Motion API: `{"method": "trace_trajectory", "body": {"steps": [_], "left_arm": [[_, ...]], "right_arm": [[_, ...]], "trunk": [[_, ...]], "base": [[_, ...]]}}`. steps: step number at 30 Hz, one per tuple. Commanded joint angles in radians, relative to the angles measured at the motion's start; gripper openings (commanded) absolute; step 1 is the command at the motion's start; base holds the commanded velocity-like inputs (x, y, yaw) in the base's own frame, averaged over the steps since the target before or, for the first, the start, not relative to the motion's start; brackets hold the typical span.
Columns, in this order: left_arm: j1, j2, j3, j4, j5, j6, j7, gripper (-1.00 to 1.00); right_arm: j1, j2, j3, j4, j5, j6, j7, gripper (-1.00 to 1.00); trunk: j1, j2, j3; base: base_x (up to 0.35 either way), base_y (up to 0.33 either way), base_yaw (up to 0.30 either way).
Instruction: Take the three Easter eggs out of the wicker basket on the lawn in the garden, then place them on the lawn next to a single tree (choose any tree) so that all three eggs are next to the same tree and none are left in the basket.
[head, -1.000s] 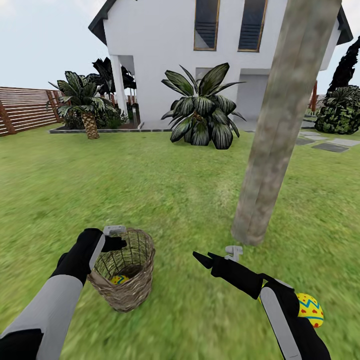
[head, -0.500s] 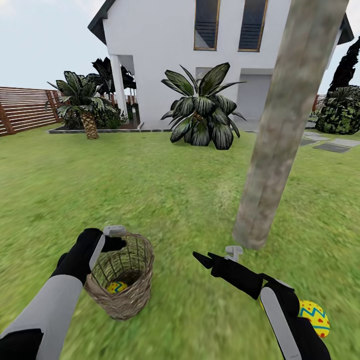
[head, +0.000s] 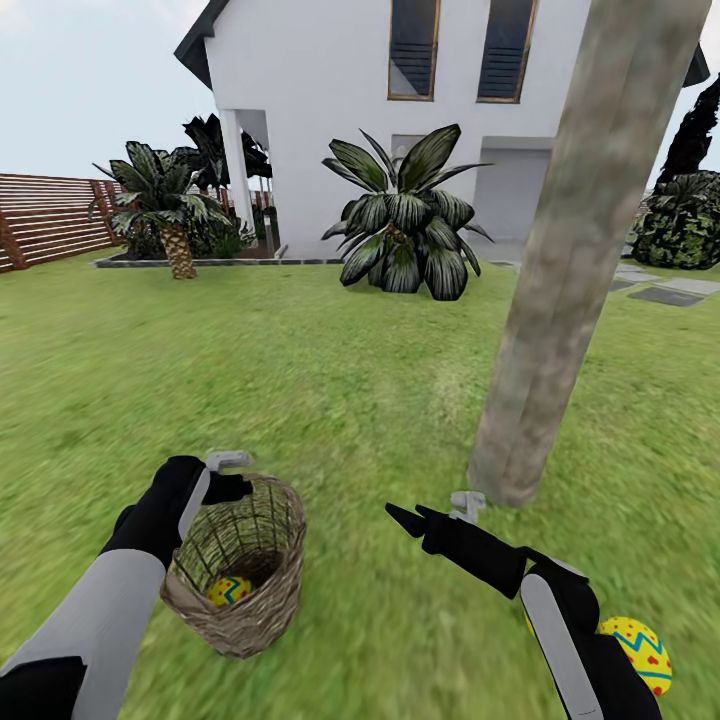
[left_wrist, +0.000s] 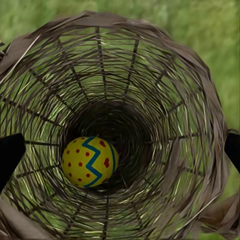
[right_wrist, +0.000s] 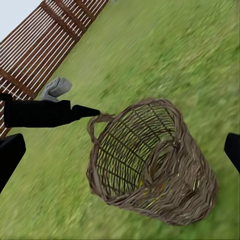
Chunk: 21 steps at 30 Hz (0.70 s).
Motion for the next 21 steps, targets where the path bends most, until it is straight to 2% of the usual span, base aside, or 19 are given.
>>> {"method": "trace_trajectory", "body": {"steps": [1,7,21], "left_arm": [[-0.001,0.0,0.002,-0.001,-0.003,0.006,-0.004,1.0],[-0.001,0.0,0.002,-0.001,-0.003,0.008,-0.005,1.0],[-0.001,0.0,0.002,-0.001,-0.003,0.008,-0.004,1.0]], "right_arm": [[-0.001,0.001,-0.001,-0.001,-0.003,0.006,0.001,1.0],[-0.001,0.001,-0.001,-0.001,-0.003,0.006,0.001,1.0],[-0.001,0.001,-0.001,-0.001,-0.003,0.006,0.001,1.0]], "trunk": [[0.0,0.0,-0.001],[0.0,0.0,-0.001],[0.0,0.0,-0.001]], "base": [[0.189,0.0,0.0],[0.075,0.0,0.0],[0.005,0.0,0.0]]}}
